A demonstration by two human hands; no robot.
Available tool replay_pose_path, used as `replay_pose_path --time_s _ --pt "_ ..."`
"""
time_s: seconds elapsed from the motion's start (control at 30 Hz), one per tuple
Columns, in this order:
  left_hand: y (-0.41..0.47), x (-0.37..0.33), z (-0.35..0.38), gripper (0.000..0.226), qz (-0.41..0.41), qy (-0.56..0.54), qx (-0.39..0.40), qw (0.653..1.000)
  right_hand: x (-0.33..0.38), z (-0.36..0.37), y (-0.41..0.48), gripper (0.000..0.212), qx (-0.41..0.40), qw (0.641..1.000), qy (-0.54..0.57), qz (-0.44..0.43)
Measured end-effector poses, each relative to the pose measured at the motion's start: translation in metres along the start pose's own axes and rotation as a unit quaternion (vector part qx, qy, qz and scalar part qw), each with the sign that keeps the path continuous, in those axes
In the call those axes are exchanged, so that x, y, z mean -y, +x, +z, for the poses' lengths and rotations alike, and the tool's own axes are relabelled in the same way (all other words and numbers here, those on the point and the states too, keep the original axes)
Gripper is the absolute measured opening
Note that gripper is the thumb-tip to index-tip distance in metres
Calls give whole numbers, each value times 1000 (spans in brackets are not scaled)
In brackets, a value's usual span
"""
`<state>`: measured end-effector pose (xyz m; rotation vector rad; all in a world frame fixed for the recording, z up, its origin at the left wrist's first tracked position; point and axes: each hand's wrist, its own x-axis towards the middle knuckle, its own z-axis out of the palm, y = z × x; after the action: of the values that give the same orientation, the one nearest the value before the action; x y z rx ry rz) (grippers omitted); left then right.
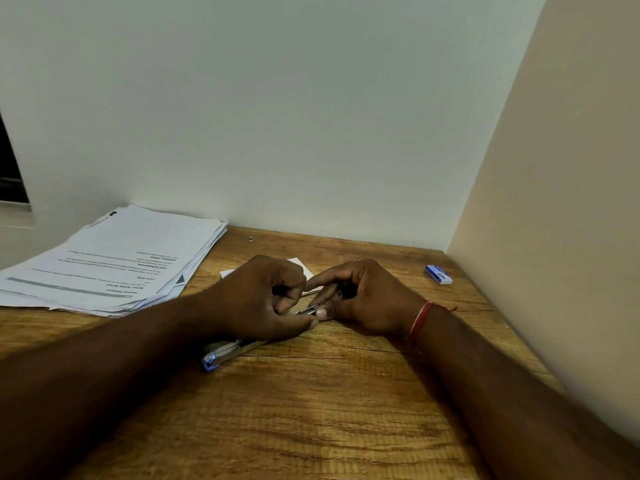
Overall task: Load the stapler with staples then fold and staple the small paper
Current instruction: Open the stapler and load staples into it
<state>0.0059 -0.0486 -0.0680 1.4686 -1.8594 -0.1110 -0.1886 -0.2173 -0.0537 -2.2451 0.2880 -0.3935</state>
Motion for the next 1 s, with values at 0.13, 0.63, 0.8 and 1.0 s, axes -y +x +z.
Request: replay_pose_path --time_s 0.13,0.63,0.8,1.0 --pt "0 3 -9 50 -4 -24 -17 1000 -1 -1 0 38 -14 1000 -18 -7" --pt "0 9 -12 22 -164 -62 30 984 2 10 4 21 -169 967 178 -72" --pt "1 6 -15 24 -170 -55 48 983 3 12 4 19 -172 969 162 -70" --pt "1 5 -15 23 -187 -72 43 979 3 14 3 14 -151 979 137 -22"
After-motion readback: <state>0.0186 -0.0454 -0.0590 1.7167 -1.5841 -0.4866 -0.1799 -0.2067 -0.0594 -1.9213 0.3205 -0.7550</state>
